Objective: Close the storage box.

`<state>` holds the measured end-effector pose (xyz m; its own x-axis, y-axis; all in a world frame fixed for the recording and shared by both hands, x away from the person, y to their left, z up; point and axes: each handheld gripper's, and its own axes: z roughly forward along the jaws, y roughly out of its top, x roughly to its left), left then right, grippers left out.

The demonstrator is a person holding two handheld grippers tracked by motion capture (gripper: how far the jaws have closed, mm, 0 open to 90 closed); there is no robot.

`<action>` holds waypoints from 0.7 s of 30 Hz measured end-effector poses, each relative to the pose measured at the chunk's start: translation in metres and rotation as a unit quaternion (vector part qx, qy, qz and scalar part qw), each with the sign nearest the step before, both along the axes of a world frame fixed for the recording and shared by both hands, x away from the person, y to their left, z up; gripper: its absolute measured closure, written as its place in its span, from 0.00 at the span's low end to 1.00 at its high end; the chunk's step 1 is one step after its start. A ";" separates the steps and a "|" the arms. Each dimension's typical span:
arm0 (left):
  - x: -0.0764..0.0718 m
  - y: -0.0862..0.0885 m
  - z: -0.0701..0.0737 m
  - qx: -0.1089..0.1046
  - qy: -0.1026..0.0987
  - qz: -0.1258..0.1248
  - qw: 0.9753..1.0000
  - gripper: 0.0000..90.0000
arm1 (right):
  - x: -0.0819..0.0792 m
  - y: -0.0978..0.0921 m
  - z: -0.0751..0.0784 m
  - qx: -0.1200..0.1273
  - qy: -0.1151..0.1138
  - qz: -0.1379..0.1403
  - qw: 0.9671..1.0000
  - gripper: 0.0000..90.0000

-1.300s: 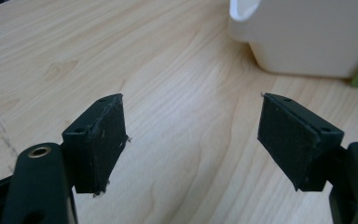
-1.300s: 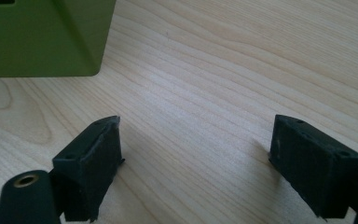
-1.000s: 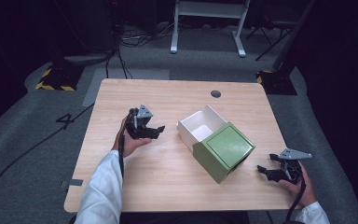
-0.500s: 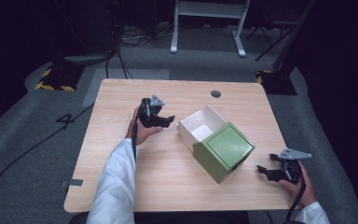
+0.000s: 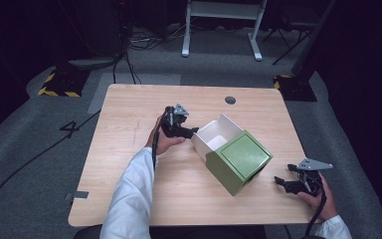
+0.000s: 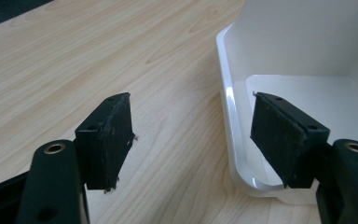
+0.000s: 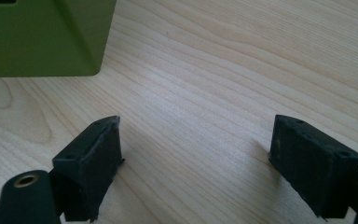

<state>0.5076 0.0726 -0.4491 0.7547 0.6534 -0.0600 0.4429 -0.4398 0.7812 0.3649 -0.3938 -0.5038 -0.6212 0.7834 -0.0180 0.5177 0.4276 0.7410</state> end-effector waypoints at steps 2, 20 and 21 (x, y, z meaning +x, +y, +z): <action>0.002 -0.006 -0.006 0.001 0.015 -0.012 1.000 0.36 | 0.000 0.000 0.000 0.000 0.000 0.000 1.000 0.18; -0.016 -0.043 -0.018 -0.045 0.052 -0.110 0.992 0.59 | 0.000 0.000 0.000 0.001 0.002 0.000 1.000 0.18; -0.018 -0.046 -0.017 -0.042 0.051 -0.116 0.991 0.60 | 0.000 0.000 0.000 0.001 0.002 0.000 1.000 0.18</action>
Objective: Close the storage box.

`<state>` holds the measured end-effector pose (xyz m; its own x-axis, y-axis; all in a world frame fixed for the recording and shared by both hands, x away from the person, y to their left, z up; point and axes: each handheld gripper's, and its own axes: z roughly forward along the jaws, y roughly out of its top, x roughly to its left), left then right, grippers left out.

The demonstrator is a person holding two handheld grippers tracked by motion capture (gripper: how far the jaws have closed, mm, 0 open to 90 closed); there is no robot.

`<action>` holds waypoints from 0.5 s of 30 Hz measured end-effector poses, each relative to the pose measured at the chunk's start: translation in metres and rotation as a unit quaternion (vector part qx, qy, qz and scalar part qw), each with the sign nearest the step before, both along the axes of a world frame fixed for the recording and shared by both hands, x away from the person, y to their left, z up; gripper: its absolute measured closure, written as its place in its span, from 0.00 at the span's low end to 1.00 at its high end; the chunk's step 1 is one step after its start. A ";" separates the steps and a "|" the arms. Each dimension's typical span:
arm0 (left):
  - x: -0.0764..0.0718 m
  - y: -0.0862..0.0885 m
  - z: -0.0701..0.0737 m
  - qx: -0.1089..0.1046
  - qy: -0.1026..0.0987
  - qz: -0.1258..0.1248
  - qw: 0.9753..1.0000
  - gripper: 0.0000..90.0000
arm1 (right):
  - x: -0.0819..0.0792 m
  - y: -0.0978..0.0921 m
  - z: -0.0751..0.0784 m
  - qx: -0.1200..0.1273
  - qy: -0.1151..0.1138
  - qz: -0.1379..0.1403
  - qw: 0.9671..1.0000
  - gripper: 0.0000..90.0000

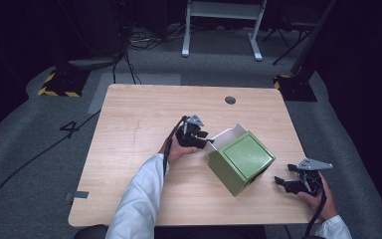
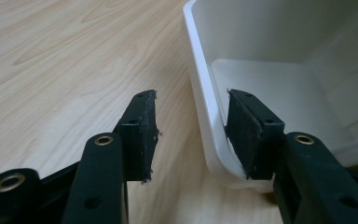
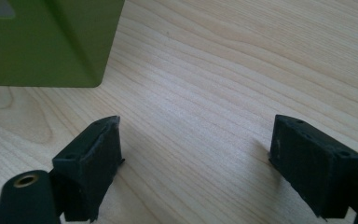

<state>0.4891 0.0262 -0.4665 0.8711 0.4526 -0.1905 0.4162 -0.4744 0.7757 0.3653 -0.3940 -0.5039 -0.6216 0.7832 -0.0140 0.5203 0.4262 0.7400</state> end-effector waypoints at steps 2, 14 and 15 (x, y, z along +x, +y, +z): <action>-0.004 -0.006 0.001 0.002 -0.005 -0.006 1.000 0.60 | 0.000 0.000 0.000 0.000 0.000 0.000 1.000 0.18; -0.024 -0.024 0.002 0.022 -0.008 -0.031 0.999 0.59 | 0.000 0.000 0.000 0.000 0.000 0.000 1.000 0.18; -0.025 -0.025 0.002 0.024 -0.008 -0.032 0.999 0.58 | 0.000 0.000 0.000 0.000 0.000 0.000 1.000 0.18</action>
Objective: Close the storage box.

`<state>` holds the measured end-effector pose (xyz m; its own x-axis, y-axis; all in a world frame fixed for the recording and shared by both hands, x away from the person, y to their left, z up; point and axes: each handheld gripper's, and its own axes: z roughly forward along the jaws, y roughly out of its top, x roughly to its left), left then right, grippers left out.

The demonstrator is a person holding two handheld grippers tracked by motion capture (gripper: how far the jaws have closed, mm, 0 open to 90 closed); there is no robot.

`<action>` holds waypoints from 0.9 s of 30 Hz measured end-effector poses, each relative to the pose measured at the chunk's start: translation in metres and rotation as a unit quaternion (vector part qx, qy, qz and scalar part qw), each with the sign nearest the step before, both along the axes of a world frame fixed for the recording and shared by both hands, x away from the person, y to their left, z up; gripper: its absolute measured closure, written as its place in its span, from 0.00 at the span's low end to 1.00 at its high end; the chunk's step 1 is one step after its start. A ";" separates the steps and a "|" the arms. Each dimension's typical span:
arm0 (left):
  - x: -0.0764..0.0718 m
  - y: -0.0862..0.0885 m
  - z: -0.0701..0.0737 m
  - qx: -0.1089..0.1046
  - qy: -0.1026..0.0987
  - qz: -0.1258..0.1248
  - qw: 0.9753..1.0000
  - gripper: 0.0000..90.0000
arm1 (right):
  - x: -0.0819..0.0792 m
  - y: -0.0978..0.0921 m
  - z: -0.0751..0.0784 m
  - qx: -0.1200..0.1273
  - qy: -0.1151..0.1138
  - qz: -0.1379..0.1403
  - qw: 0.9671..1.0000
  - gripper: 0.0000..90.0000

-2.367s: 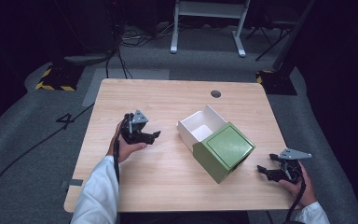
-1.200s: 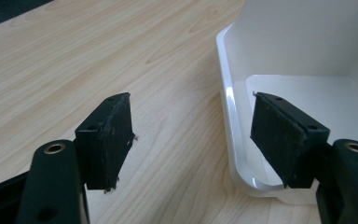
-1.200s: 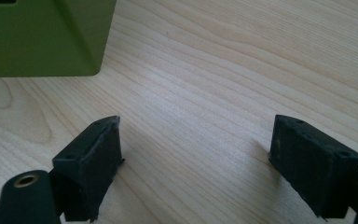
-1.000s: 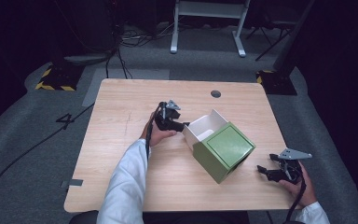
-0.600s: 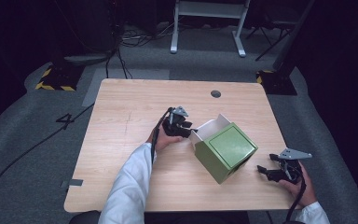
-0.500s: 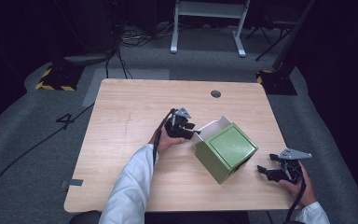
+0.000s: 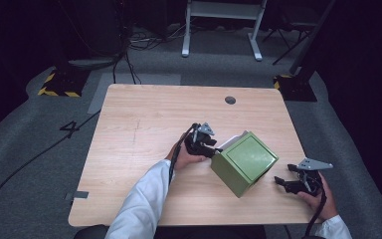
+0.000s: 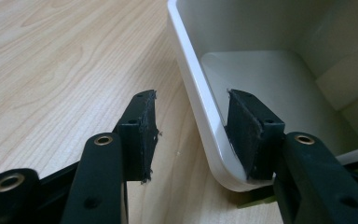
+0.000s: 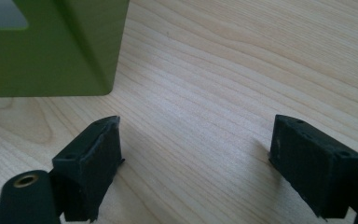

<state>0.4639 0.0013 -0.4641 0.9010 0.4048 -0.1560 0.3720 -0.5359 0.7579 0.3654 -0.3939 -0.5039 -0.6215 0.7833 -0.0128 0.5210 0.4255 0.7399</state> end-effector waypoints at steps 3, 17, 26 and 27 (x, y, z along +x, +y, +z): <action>0.000 -0.002 0.000 0.003 -0.004 -0.004 1.000 0.56 | 0.000 0.000 0.000 0.000 0.000 0.000 1.000 0.18; 0.001 -0.001 0.008 0.021 -0.034 0.014 0.999 0.33 | 0.000 0.000 0.000 -0.001 -0.001 0.000 1.000 0.18; 0.002 0.006 0.018 0.027 -0.050 0.030 0.998 0.27 | 0.000 0.000 0.000 -0.001 -0.001 0.000 1.000 0.18; 0.002 0.007 0.020 0.031 -0.053 0.031 0.998 0.27 | 0.000 0.000 0.000 -0.001 -0.001 0.000 1.000 0.18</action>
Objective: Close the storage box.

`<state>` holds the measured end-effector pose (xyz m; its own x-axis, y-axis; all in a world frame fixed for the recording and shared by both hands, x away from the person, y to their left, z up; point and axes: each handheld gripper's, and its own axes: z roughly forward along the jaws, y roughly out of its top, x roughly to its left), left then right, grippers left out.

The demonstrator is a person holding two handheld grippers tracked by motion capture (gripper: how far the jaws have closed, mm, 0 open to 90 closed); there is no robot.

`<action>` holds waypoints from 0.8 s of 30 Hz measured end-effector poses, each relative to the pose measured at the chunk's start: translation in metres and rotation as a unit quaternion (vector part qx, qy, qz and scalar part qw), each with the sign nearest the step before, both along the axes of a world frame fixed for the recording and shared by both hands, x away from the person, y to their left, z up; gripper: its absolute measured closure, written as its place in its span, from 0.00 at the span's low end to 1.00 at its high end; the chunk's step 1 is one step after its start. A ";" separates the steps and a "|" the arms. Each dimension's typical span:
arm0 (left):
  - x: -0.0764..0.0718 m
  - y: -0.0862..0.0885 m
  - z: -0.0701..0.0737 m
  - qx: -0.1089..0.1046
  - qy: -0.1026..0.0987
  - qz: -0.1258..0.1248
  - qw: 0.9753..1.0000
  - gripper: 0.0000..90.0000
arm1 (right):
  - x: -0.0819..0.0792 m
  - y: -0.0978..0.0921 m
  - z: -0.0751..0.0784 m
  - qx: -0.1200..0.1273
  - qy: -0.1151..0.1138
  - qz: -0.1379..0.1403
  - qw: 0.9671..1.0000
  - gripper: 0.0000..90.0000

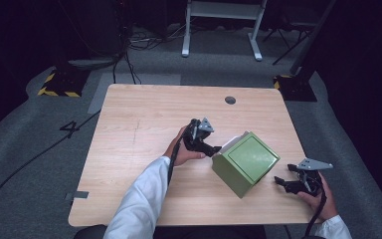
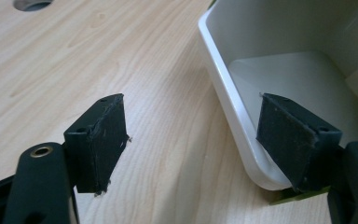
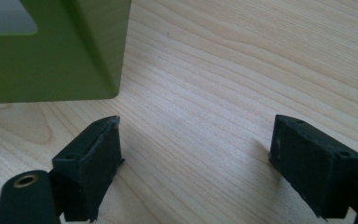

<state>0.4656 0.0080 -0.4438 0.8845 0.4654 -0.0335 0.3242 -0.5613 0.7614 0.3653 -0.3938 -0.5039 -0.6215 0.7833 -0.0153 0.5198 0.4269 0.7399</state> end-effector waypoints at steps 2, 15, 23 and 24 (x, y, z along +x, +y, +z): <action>0.000 0.004 0.004 0.005 -0.008 0.001 1.000 0.27 | 0.000 0.000 0.000 0.000 0.000 0.000 1.000 0.18; -0.008 0.037 0.023 0.043 -0.051 0.032 0.997 0.25 | 0.000 0.000 0.000 0.000 0.000 0.000 1.000 0.18; -0.018 0.057 0.027 0.074 -0.074 0.049 0.993 0.24 | 0.000 0.000 0.000 0.000 0.001 0.000 1.000 0.18; -0.019 0.060 0.027 0.078 -0.076 0.051 0.993 0.24 | 0.000 0.000 0.000 0.000 0.001 0.000 1.000 0.18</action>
<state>0.4464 0.0681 -0.4167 0.8220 0.5415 0.1764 0.2729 -0.6463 0.7127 0.3654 -0.3939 -0.5039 -0.6215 0.7833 -0.0145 0.5207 0.4268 0.7394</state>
